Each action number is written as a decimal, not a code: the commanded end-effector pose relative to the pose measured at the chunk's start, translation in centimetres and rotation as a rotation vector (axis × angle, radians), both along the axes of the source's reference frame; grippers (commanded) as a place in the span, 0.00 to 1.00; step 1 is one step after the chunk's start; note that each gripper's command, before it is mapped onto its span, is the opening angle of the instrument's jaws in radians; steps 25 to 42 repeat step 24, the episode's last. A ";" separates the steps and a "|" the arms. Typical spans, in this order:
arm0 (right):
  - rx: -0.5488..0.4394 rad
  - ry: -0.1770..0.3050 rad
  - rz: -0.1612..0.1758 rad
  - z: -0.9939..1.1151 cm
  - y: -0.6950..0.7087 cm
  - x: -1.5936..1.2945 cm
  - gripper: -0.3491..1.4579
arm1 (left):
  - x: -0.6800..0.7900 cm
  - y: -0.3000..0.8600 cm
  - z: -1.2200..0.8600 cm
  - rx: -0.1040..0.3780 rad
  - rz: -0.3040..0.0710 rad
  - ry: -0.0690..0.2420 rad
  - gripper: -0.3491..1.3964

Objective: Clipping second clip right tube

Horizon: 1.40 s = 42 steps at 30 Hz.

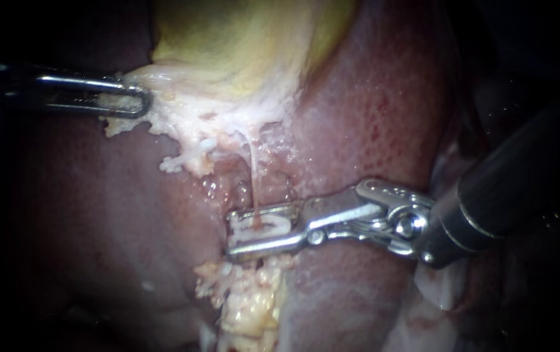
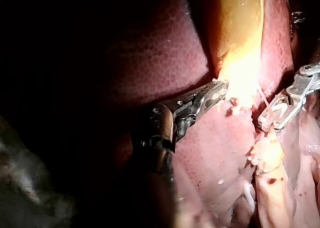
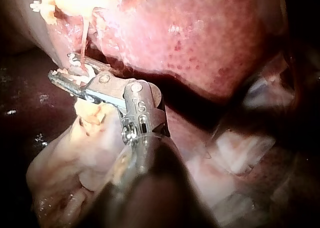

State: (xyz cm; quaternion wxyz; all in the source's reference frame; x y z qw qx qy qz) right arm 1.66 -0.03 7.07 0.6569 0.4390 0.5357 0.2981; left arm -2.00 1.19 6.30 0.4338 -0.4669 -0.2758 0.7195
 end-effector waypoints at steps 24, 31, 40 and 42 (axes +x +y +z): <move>0.068 -0.025 0.002 0.05 -0.02 -0.12 0.00 | -0.02 0.01 0.00 0.000 -0.001 0.001 0.00; 0.068 -0.025 0.002 0.05 -0.02 -0.12 0.00 | -0.02 0.01 0.00 0.000 -0.001 0.001 0.00; 0.068 -0.025 0.002 0.05 -0.02 -0.12 0.00 | -0.02 0.01 0.00 0.000 -0.001 0.001 0.00; 0.068 -0.025 0.002 0.05 -0.02 -0.12 0.00 | -0.02 0.01 0.00 0.000 -0.001 0.001 0.00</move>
